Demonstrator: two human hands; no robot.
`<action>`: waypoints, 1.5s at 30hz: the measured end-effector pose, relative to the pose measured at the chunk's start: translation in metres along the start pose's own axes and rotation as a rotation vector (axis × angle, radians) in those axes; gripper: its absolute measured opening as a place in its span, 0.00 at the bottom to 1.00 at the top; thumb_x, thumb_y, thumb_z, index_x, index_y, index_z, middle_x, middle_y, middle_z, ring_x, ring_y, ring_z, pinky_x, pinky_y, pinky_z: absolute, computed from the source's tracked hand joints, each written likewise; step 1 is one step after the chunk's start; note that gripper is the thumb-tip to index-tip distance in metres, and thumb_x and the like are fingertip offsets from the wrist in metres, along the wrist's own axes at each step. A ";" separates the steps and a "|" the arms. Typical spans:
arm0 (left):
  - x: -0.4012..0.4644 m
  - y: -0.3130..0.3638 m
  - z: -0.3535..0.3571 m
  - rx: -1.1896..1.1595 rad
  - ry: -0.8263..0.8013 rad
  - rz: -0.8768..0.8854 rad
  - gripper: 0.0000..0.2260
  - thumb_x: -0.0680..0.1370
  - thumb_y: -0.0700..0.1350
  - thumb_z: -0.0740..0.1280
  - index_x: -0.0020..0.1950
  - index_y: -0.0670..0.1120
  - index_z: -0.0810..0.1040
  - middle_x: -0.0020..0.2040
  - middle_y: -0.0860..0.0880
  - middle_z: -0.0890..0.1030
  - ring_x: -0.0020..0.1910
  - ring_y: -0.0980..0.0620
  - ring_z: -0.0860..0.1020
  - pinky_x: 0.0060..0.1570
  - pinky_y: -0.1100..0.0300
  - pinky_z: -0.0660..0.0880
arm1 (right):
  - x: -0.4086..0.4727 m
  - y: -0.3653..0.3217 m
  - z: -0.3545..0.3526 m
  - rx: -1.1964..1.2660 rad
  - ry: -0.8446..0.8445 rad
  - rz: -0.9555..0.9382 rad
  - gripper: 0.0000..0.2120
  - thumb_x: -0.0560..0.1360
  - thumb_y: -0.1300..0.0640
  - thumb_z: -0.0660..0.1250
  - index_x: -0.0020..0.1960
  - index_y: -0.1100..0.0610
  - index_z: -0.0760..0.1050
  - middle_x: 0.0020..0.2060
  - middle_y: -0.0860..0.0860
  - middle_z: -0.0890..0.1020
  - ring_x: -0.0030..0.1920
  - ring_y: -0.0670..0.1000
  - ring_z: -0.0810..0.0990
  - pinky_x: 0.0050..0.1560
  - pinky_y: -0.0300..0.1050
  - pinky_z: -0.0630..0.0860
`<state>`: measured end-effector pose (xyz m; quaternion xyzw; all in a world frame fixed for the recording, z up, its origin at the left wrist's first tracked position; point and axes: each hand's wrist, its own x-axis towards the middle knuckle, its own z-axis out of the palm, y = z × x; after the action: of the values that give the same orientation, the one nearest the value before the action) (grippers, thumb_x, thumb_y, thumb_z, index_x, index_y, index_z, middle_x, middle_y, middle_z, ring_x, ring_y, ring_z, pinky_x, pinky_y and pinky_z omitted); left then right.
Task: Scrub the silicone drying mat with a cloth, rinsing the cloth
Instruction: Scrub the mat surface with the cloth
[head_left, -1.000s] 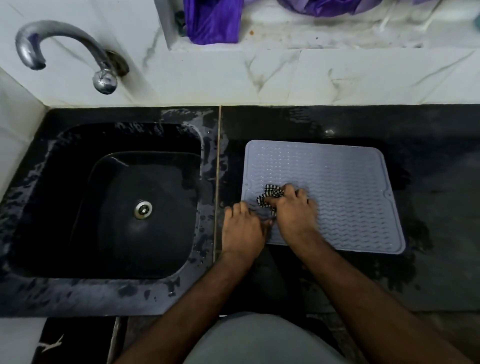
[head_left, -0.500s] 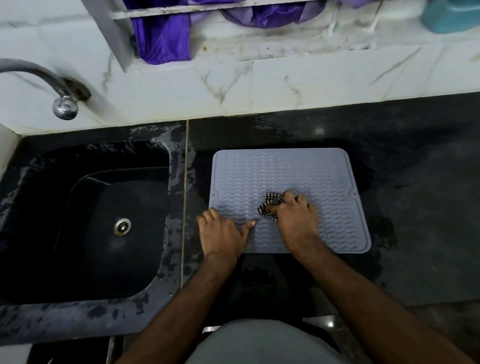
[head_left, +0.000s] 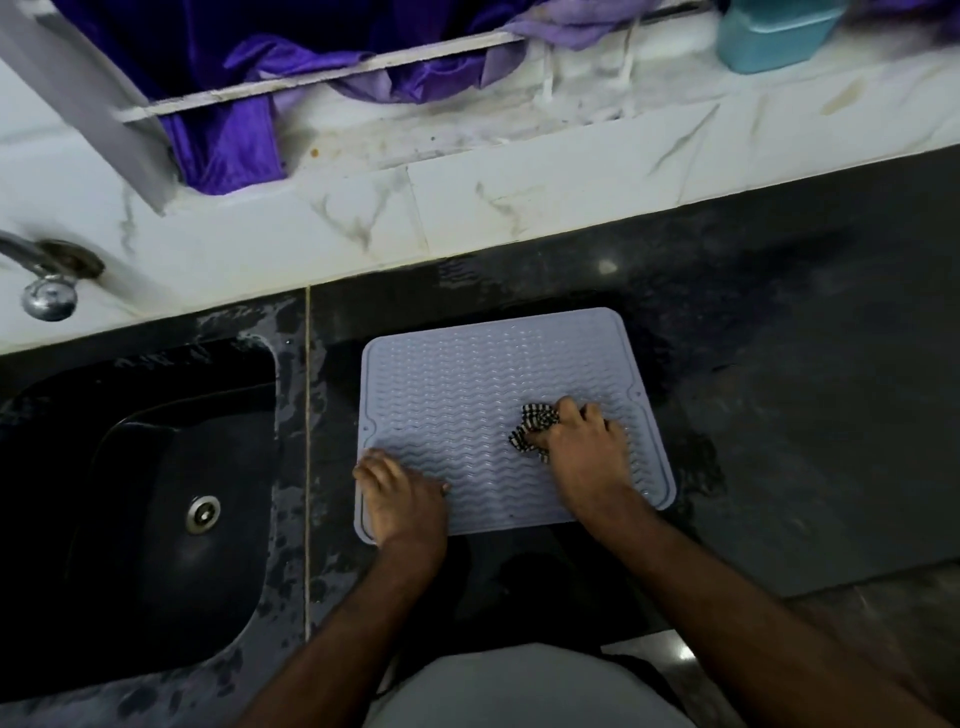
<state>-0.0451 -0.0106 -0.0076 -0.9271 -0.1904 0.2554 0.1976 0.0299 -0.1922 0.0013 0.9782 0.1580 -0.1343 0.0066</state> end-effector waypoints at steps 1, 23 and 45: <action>-0.001 0.008 -0.005 -0.038 0.052 0.070 0.25 0.86 0.47 0.46 0.79 0.34 0.58 0.78 0.29 0.56 0.78 0.32 0.58 0.76 0.37 0.56 | 0.000 0.006 0.001 0.005 0.003 0.002 0.17 0.79 0.54 0.63 0.65 0.40 0.77 0.62 0.51 0.67 0.63 0.56 0.66 0.62 0.55 0.69; 0.006 0.077 -0.023 -0.313 -0.048 0.361 0.48 0.71 0.79 0.53 0.81 0.50 0.50 0.82 0.45 0.45 0.80 0.37 0.47 0.61 0.28 0.67 | 0.006 0.088 -0.005 0.040 -0.009 0.148 0.13 0.80 0.47 0.61 0.61 0.39 0.80 0.63 0.48 0.68 0.63 0.54 0.66 0.61 0.52 0.68; -0.005 0.050 -0.002 -0.329 0.005 0.270 0.45 0.70 0.79 0.55 0.77 0.50 0.56 0.77 0.47 0.56 0.74 0.42 0.57 0.58 0.31 0.74 | -0.012 0.076 0.006 0.053 -0.017 0.318 0.15 0.83 0.52 0.57 0.63 0.44 0.79 0.66 0.52 0.63 0.62 0.59 0.66 0.58 0.57 0.75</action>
<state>-0.0353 -0.0564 -0.0274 -0.9646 -0.1029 0.2426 0.0078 0.0408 -0.2683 -0.0033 0.9896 -0.0027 -0.1438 0.0030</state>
